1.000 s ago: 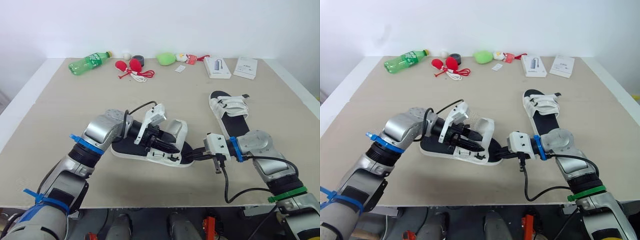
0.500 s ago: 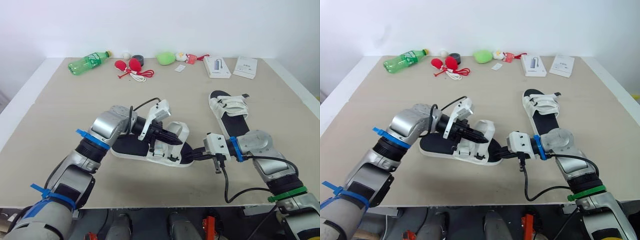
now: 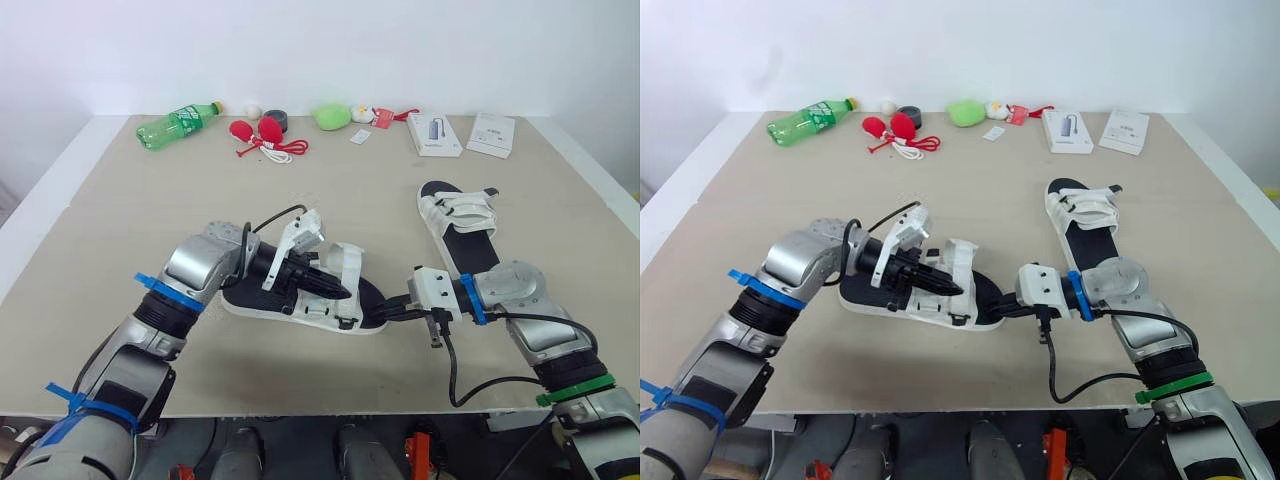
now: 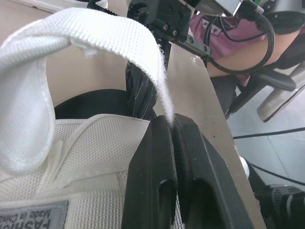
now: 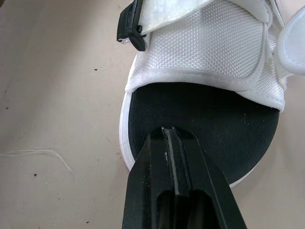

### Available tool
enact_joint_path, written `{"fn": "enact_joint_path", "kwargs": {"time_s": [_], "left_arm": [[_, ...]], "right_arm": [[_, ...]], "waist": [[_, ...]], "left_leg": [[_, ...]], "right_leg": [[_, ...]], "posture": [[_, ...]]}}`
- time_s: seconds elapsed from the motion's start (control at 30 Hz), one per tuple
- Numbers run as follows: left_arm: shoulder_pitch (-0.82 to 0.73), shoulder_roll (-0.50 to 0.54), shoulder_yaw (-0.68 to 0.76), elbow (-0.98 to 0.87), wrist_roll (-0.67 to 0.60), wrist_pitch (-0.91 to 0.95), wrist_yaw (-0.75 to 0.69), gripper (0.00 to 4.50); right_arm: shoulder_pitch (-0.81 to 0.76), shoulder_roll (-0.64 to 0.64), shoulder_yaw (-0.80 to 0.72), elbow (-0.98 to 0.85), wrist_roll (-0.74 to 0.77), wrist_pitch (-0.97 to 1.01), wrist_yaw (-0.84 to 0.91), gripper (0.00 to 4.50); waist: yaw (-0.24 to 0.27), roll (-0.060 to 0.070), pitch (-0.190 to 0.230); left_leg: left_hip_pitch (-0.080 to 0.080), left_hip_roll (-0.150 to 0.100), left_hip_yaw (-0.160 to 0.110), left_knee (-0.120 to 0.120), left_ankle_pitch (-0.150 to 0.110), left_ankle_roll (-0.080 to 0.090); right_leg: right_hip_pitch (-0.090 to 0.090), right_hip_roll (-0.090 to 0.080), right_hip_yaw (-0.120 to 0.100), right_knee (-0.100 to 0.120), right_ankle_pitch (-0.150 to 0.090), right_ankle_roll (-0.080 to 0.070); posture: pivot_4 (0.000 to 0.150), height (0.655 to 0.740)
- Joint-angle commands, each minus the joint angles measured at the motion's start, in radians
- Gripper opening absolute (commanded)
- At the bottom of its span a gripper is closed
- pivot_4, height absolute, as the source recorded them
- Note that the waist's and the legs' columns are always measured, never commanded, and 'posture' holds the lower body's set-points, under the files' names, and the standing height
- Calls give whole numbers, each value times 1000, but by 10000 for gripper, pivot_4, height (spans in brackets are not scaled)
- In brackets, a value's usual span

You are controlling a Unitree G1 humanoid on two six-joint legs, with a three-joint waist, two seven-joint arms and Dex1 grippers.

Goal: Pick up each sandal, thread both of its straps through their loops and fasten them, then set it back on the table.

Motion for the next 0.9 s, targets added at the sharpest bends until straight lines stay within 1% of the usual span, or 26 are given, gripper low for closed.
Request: {"fn": "enact_joint_path", "kwargs": {"time_s": [0.03,0.23,0.4,0.63,0.9], "left_arm": [[14,4,0,-55,-9,3,-6,1258],[43,40,-47,-103,7,-13,-55,1258],[48,55,-75,-98,30,-30,-61,1258],[35,21,-83,-8,114,-141,-2,1258],[28,2,-94,16,144,-190,-1,1258]], "right_arm": [[19,-16,30,32,-59,7,3,0],[17,-18,29,37,-60,2,5,0],[18,-22,26,38,-59,3,6,0],[14,-21,25,46,-62,0,5,0],[11,-18,28,51,-66,-2,5,0]], "waist": [[0,0,0],[0,0,0],[0,0,0],[0,0,0],[0,-1,-1]], "left_leg": [[0,0,0,0,0,0],[0,0,0,0,0,0],[0,0,0,0,0,0],[1,0,0,0,0,0],[3,0,0,1,0,0]], "right_leg": [[0,0,0,0,0,0],[0,0,0,0,0,0],[0,0,0,0,-1,-2],[1,0,0,0,-1,-3],[3,0,0,0,-1,-3]], "posture": [[1500,7400],[1500,7400],[1500,7400],[1500,7400],[1500,7400]]}}
